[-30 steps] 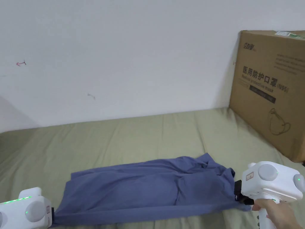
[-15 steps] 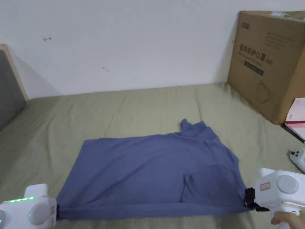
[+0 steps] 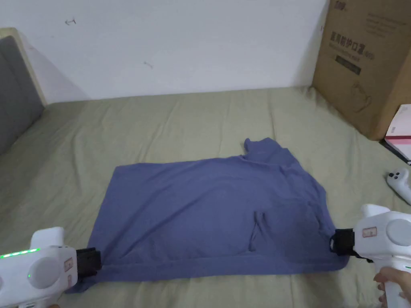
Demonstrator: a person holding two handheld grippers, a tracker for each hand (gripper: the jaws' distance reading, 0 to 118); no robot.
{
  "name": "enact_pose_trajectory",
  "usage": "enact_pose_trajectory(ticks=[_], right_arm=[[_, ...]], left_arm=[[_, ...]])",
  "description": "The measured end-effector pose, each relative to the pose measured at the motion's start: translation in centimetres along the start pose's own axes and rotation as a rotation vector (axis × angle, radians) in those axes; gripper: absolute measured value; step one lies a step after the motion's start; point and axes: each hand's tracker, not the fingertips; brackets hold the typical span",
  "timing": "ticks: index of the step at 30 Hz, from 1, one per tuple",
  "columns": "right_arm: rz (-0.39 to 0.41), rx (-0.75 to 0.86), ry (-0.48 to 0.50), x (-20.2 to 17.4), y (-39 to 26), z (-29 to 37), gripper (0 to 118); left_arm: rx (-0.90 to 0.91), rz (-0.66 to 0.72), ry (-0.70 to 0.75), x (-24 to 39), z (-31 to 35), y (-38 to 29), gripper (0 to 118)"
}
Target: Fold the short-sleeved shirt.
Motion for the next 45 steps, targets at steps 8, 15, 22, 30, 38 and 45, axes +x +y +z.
enact_pose_trajectory(ticks=[8,15,22,30,38,45], right_arm=[[0.143,0.06,0.048,-1.4,-1.9,3.0,16],[0.13,0.026,0.069,-1.9,-4.9,2.3,0],[0.159,0.022,0.031,-2.1,-4.3,1.5,0],[0.175,-0.02,0.028,-2.4,-4.5,0.3,0],[0.144,-0.02,0.063,-1.6,-4.5,0.2,17],[0.179,-0.01,0.041,-1.5,-3.0,-1.2,90]], left_arm=[[0.021,-0.063,-0.134,-0.5,3.6,-1.8,2],[-0.008,-0.057,-0.137,-0.7,2.5,-5.1,0],[-0.041,-0.066,-0.113,-1.3,-0.9,-3.3,62],[-0.104,-0.108,-0.127,-1.2,-4.2,-2.4,48],[-0.118,-0.139,-0.124,-0.5,-4.0,-2.0,3],[-0.122,-0.127,-0.111,0.0,-3.3,-1.9,3]])
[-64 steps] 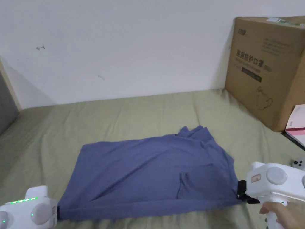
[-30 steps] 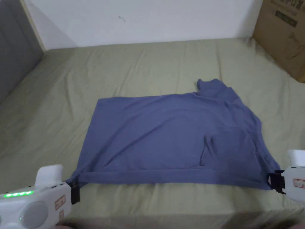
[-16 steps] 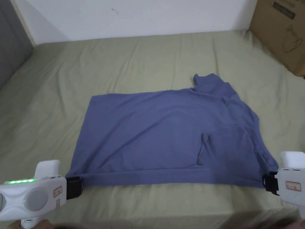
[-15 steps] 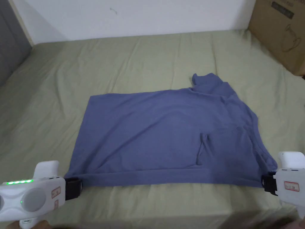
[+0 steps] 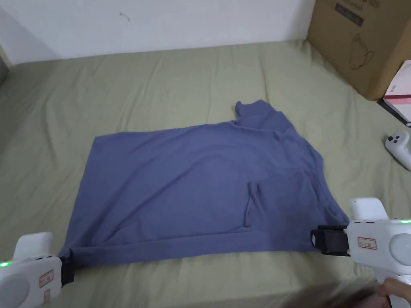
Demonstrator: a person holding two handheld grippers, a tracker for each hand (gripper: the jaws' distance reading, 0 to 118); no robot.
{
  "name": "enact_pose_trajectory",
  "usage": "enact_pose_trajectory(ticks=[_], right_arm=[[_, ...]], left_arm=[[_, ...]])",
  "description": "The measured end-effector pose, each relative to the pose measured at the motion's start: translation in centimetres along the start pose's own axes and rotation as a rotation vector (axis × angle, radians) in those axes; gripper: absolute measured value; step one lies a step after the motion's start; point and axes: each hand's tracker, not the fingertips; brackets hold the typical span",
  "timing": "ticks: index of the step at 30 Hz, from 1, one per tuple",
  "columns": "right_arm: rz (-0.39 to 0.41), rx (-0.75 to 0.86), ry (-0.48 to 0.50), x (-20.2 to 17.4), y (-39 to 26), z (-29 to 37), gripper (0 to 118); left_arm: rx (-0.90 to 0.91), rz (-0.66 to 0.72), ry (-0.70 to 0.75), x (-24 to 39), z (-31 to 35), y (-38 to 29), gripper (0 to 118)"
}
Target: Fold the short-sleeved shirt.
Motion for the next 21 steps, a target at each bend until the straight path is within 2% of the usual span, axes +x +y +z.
enact_pose_trajectory(ticks=[1,2,3,4,5,6,10,13,15,21], right_arm=[[0.005,-0.06,-0.028,0.0,0.2,-0.5,90],[0.001,-0.061,-0.013,0.1,0.3,-0.7,87],[0.01,-0.048,0.003,0.2,0.2,-0.8,78],[0.021,-0.049,0.0,0.2,0.1,-1.0,59],[0.049,-0.069,-0.04,0.2,0.0,-1.5,16],[0.062,-0.058,-0.098,0.2,-0.3,-1.8,0],[-0.016,-0.026,-0.041,1.2,-0.2,-0.6,0],[-0.024,-0.011,-0.054,1.7,0.4,-0.1,0],[-0.058,0.004,-0.036,2.1,1.1,0.3,0],[-0.095,0.054,-0.012,3.1,3.8,1.7,0]], left_arm=[[-0.002,0.003,-0.001,-0.1,0.1,0.0,3],[-0.003,0.006,-0.003,-0.1,0.2,0.1,3],[-0.002,0.01,-0.003,0.0,0.4,0.2,3],[-0.002,0.014,-0.005,-0.3,0.2,0.2,3],[-0.002,0.02,-0.008,-0.4,0.2,0.2,3],[-0.002,0.024,-0.006,-0.3,0.2,0.3,3],[-0.005,0.025,-0.002,-0.3,0.2,0.6,3],[-0.003,0.022,0.002,-0.3,0.4,0.9,3],[0.004,0.035,0.0,-0.4,0.7,1.3,3],[0.016,0.07,0.008,-1.1,1.8,3.0,3]])
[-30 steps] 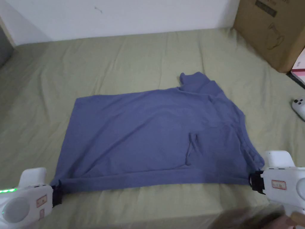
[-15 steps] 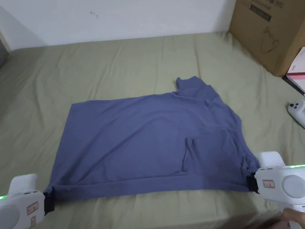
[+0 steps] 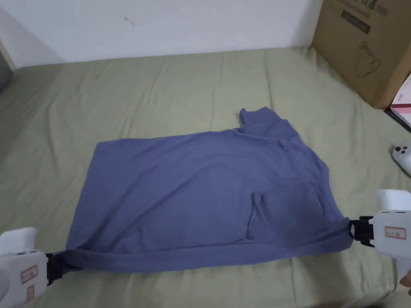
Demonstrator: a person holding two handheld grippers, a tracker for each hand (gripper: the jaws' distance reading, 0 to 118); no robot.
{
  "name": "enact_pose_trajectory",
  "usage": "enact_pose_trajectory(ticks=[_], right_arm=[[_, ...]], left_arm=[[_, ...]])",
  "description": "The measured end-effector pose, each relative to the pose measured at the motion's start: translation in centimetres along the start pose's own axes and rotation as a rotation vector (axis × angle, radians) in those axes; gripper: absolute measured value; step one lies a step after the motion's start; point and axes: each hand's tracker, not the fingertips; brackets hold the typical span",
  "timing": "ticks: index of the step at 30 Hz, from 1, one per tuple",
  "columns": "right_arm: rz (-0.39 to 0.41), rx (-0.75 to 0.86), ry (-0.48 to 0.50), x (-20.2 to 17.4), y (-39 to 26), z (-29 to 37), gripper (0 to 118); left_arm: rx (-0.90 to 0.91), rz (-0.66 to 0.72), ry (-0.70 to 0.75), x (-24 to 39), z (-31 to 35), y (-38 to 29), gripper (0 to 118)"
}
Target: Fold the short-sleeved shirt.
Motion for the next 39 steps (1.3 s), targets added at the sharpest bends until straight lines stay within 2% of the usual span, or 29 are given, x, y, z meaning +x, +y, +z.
enact_pose_trajectory(ticks=[8,11,14,17,18,19,20,21,22,25,26,27,28,29,30,32,34,36,39], right_arm=[[-0.057,0.049,0.023,0.3,6.9,-2.0,0],[-0.069,0.046,0.004,0.6,9.9,-4.5,0],[-0.122,0.024,0.005,1.4,12.1,-7.7,0],[-0.112,-0.012,-0.025,1.2,12.8,-10.5,0],[-0.103,-0.019,-0.026,1.2,12.9,-11.3,0],[-0.086,-0.036,-0.035,1.1,12.9,-11.7,5],[-0.078,-0.044,-0.053,1.0,12.9,-12.0,24],[-0.064,-0.034,-0.079,1.0,12.8,-12.0,43],[-0.062,-0.029,-0.082,1.1,12.7,-11.9,55],[-0.071,-0.007,-0.07,1.5,12.5,-10.7,56],[-0.074,0.007,-0.065,1.6,12.3,-10.1,56],[-0.074,0.022,-0.054,1.7,12.1,-9.4,52],[-0.074,0.032,-0.039,1.7,11.7,-8.7,39],[-0.067,0.04,-0.027,0.7,10.7,-7.2,8],[-0.056,0.052,-0.026,0.3,10.0,-6.4,2],[-0.034,0.058,-0.051,-0.2,8.6,-5.4,0],[-0.02,0.054,-0.016,-0.7,7.1,-4.4,0],[-0.018,0.048,-0.02,-1.1,5.9,-4.0,0],[-0.032,0.029,-0.014,-1.0,4.6,-3.9,0]], left_arm=[[0.031,0.01,0.0,0.0,-1.4,6.3,3],[0.025,-0.005,0.014,0.4,-3.4,9.7,3],[-0.003,-0.032,0.033,1.3,-6.0,12.4,3],[-0.037,-0.071,0.044,2.2,-8.8,13.6,4],[-0.05,-0.068,0.04,2.2,-9.3,13.8,11],[-0.052,-0.062,0.043,2.2,-9.7,13.7,29],[-0.056,-0.056,0.054,2.2,-9.8,13.7,68],[-0.061,-0.049,0.06,2.0,-9.8,13.6,93],[-0.062,-0.044,0.061,1.9,-9.6,13.5,106],[-0.045,-0.045,0.052,1.5,-8.1,13.0,102],[-0.043,-0.046,0.053,1.5,-7.5,12.7,96],[-0.035,-0.045,0.044,1.3,-6.7,12.2,80],[-0.021,-0.037,0.022,1.2,-5.9,11.8,53],[-0.012,-0.026,0.011,1.2,-5.1,11.2,8],[-0.01,-0.024,0.01,1.2,-4.5,10.4,2],[-0.007,-0.028,0.02,1.1,-3.8,8.7,0],[-0.016,-0.006,0.0,0.9,-3.4,7.5,0],[0.0,0.045,-0.008,0.5,-3.4,6.7,1],[0.012,0.102,-0.029,-0.3,-4.0,6.8,10]])
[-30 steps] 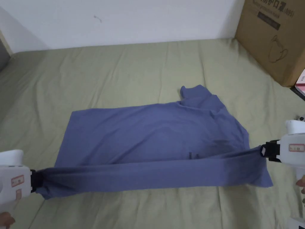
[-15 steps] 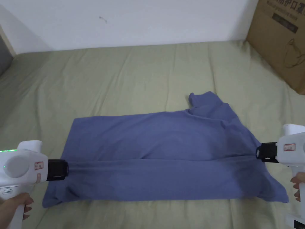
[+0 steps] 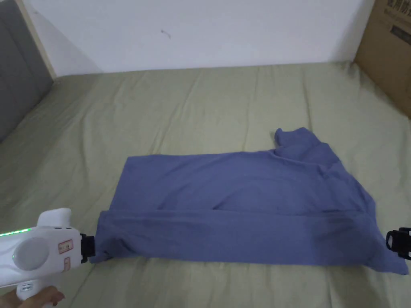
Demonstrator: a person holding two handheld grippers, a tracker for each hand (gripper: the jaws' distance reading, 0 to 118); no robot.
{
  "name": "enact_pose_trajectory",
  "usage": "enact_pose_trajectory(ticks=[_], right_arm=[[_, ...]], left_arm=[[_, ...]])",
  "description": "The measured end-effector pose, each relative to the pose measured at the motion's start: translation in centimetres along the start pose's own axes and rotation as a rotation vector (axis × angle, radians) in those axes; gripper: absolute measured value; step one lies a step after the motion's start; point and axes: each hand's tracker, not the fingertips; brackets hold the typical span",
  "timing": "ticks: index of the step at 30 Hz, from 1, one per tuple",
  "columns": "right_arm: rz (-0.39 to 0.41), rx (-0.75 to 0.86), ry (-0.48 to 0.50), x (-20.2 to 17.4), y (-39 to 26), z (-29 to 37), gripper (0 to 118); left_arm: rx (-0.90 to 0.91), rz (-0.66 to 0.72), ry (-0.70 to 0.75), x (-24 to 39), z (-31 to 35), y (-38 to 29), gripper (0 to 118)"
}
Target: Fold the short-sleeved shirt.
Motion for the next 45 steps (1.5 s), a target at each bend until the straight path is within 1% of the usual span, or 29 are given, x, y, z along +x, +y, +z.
enact_pose_trajectory(ticks=[1,2,3,4,5,7,8,9,10,11,12,13,14,15,16,19,21,22,23,24,25,27,28,30,32,36,38,42,45], right_arm=[[-0.009,-0.005,0.004,0.1,-0.4,0.0,0],[-0.013,-0.006,0.008,0.1,-0.7,0.0,0],[-0.013,-0.008,0.01,0.1,-1.0,0.0,0],[-0.013,-0.014,0.005,0.0,-1.3,0.0,0],[-0.01,-0.02,0.001,-0.1,-1.6,0.0,0],[0.0,-0.028,0.001,-0.2,-2.0,0.0,0],[0.004,-0.034,0.002,-0.3,-2.1,-0.1,0],[0.011,-0.042,0.004,-0.3,-2.3,-0.2,0],[0.017,-0.047,0.003,-0.3,-2.3,-0.3,0],[0.025,-0.054,-0.004,-0.4,-2.3,-0.6,2],[0.036,-0.064,-0.013,-0.4,-2.3,-0.8,5],[0.044,-0.068,-0.02,-0.4,-2.1,-1.0,17],[0.044,-0.068,-0.022,-0.3,-1.8,-1.2,43],[0.036,-0.066,-0.025,-0.2,-1.4,-1.3,61],[0.019,-0.057,-0.024,-0.1,-1.0,-1.4,69],[-0.037,-0.017,0.001,0.7,0.6,-2.4,71],[-0.057,-0.047,-0.053,1.4,1.3,-4.6,71],[-0.067,-0.095,-0.079,1.9,1.3,-5.8,70],[-0.079,-0.153,-0.088,2.2,1.1,-6.9,61],[-0.105,-0.215,-0.072,2.4,0.6,-7.7,54],[-0.106,-0.234,-0.015,2.5,-0.1,-8.0,50],[-0.008,-0.152,-0.08,1.4,-0.5,-6.9,18],[0.01,-0.159,-0.072,1.0,-0.3,-6.6,10],[0.002,-0.176,-0.039,0.5,0.1,-6.3,10],[0.028,-0.176,-0.064,0.2,0.3,-6.3,9],[-0.015,-0.163,-0.045,1.0,0.6,-5.3,9],[-0.013,-0.152,-0.039,1.2,0.9,-4.3,9],[0.04,-0.147,-0.017,1.4,1.2,-2.2,9],[0.065,-0.146,-0.033,1.8,0.1,-0.8,9]], left_arm=[[-0.02,0.014,0.014,-0.1,-0.6,0.3,28],[-0.042,0.016,0.015,-0.3,-1.5,0.5,78],[-0.053,0.019,0.016,-0.5,-2.4,0.6,100],[-0.058,0.018,0.025,-0.7,-3.5,0.6,106],[-0.081,0.017,0.041,-0.7,-4.3,0.8,101],[-0.138,0.01,0.051,-0.8,-6.1,0.6,100],[-0.161,0.012,0.042,-0.6,-6.8,0.3,88],[-0.185,0.006,0.049,-0.4,-7.5,0.1,80],[-0.17,-0.025,0.094,-0.2,-7.5,0.0,78],[-0.16,-0.037,0.086,0.2,-6.8,0.3,68],[-0.15,-0.077,0.086,0.8,-6.1,0.6,49],[-0.135,-0.104,0.081,1.1,-5.7,0.9,24],[-0.126,-0.1,0.061,1.2,-5.4,1.1,5],[-0.132,-0.128,0.099,1.7,-5.3,1.2,5],[-0.134,-0.154,0.096,1.9,-5.7,1.4,5],[-0.13,-0.16,0.08,1.8,-5.6,1.2,5],[-0.128,-0.148,0.073,1.7,-5.3,1.0,5],[-0.128,-0.133,0.066,1.4,-5.2,1.0,5],[-0.127,-0.123,0.06,1.2,-5.2,1.0,5],[-0.126,-0.116,0.053,1.3,-4.9,1.0,5],[-0.125,-0.111,0.05,1.3,-4.7,0.9,5],[-0.125,-0.11,0.045,1.2,-4.6,0.9,5],[-0.125,-0.111,0.044,1.4,-4.4,1.0,5],[-0.127,-0.116,0.042,1.5,-4.3,1.0,5],[-0.127,-0.119,0.042,1.5,-4.0,1.2,5],[-0.115,-0.101,0.023,1.0,-2.9,1.3,5],[-0.111,-0.096,0.011,0.7,-2.2,1.2,5],[-0.1,-0.121,-0.004,0.2,-1.0,0.3,5],[-0.098,-0.151,0.014,0.4,1.1,-1.4,5]])
